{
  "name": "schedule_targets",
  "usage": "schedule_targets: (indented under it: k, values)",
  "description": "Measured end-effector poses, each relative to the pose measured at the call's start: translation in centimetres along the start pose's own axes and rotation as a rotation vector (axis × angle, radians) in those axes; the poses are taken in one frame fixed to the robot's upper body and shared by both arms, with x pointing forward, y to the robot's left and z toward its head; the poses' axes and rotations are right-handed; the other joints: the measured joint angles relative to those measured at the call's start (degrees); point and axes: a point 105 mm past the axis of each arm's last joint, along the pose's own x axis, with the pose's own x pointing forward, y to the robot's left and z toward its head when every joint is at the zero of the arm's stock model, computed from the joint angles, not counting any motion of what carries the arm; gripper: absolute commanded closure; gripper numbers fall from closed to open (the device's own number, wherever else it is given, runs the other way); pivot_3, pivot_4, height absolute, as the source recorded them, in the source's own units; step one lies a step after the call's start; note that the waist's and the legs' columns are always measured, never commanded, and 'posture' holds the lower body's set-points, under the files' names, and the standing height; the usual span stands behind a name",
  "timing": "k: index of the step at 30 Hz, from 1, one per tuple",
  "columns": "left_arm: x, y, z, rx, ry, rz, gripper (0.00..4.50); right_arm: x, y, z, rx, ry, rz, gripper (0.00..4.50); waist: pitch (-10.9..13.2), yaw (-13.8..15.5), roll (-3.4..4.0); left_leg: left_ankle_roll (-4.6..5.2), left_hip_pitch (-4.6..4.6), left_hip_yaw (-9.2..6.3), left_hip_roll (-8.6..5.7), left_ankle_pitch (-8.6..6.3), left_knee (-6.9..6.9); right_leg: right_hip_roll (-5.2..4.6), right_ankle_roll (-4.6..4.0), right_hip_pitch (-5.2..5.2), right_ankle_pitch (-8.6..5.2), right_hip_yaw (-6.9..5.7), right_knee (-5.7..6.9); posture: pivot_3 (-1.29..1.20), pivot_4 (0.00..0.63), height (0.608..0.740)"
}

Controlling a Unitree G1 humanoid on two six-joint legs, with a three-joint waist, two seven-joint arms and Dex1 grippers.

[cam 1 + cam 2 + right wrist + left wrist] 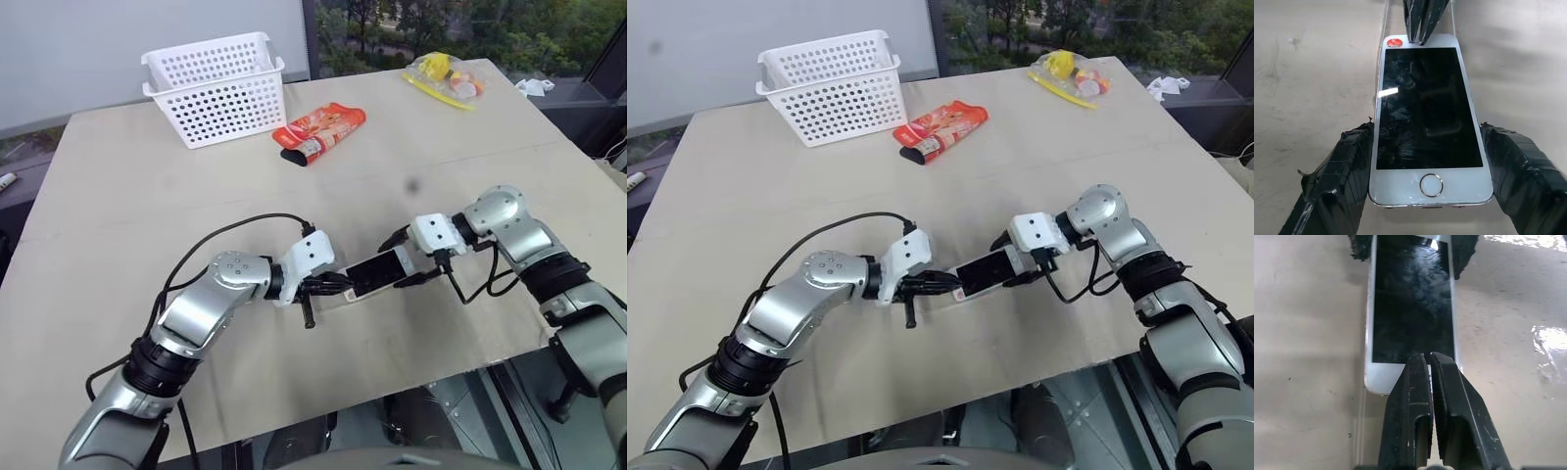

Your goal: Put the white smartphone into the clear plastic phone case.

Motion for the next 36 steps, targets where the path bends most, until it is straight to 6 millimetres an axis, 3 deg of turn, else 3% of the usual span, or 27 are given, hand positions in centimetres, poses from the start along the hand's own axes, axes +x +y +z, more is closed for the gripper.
schedule_targets:
  k: [11, 13, 16, 19, 22, 27, 32, 34, 36]
  values:
    - [1.3, -0.7, -1.0, -0.031, -0.008, 0.033, 4.34, 0.4, 0.3, -0.5, 0.020, 0.004, 0.020, 1.50, -0.29, 0.09, -0.01, 0.00, 0.25, -0.01, -0.01, 0.00, 0.02, -0.04, 0.00, 0.25, 0.00, 0.00, 0.00, 0.00, 0.150, 0.740]
    - [1.4, -0.7, -1.4, -0.031, 0.004, 0.047, 4.50, 0.7, 0.4, -0.5, 0.020, 0.002, 0.032, 1.18, -0.32, 0.06, 0.00, 0.08, 0.73, 0.00, 0.00, -0.05, -0.04, -0.04, -0.01, 0.71, -0.01, 0.00, -0.03, 0.00, 0.150, 0.740]
    - [1.4, -0.5, -1.9, -0.035, 0.017, 0.078, 4.50, 0.9, 0.5, -0.8, 0.045, 0.011, 0.041, 0.10, -0.40, 0.03, 0.02, 0.31, 1.15, -0.02, 0.00, -0.18, -0.07, -0.04, -0.02, 1.17, -0.03, -0.01, -0.08, 0.00, 0.150, 0.740]
    - [1.4, -0.4, -2.1, -0.037, 0.020, 0.093, 4.50, 0.8, 0.5, -0.9, 0.068, 0.015, 0.039, 0.04, -0.56, 0.03, 0.11, 0.32, 1.30, -0.01, 0.00, -0.17, 0.00, -0.03, 0.00, 1.33, -0.03, -0.01, -0.06, 0.00, 0.150, 0.740]
    - [1.5, -0.5, -2.1, -0.043, 0.015, 0.099, 4.50, 0.0, 0.3, -1.1, 0.110, 0.017, 0.011, 0.04, -0.61, 0.12, 0.17, 0.32, 1.38, -0.02, 0.00, -0.17, 0.02, -0.04, 0.00, 1.41, -0.03, -0.02, -0.05, 0.00, 0.150, 0.740]
    - [1.5, -0.5, -2.1, -0.046, 0.008, 0.101, 4.50, -3.7, 0.5, -2.4, 0.167, 0.119, -0.053, 0.04, -0.64, 0.19, 0.20, 0.32, 1.38, 0.01, -0.01, -0.17, 0.00, -0.07, 0.00, 1.41, -0.03, -0.01, -0.07, 0.00, 0.150, 0.740]
    - [0.9, -0.1, -1.2, -0.074, -0.018, 0.132, 4.50, -5.4, 1.7, -3.8, 0.240, 0.209, -0.059, 1.73, -0.60, 0.11, 0.19, 0.33, 1.03, 0.00, 0.01, -0.17, 0.02, -0.07, 0.01, 1.10, -0.03, -0.03, -0.07, 0.00, 0.150, 0.740]
    - [0.3, 0.0, -0.7, -0.068, -0.006, 0.139, 4.50, -5.4, 1.8, -4.1, 0.238, 0.236, -0.053, 2.76, -0.48, -0.11, 0.15, 0.31, 0.90, 0.00, 0.01, -0.16, 0.04, -0.05, 0.01, 0.98, -0.02, -0.02, -0.06, 0.00, 0.150, 0.740]
    - [-0.9, 0.5, 1.3, -0.036, -0.039, 0.160, 4.50, -5.2, 2.0, -4.3, 0.235, 0.255, -0.042, 3.65, -0.40, -0.12, 0.14, 0.29, 0.78, 0.00, 0.02, -0.16, 0.03, -0.05, 0.01, 0.85, -0.02, -0.03, -0.06, 0.00, 0.150, 0.740]
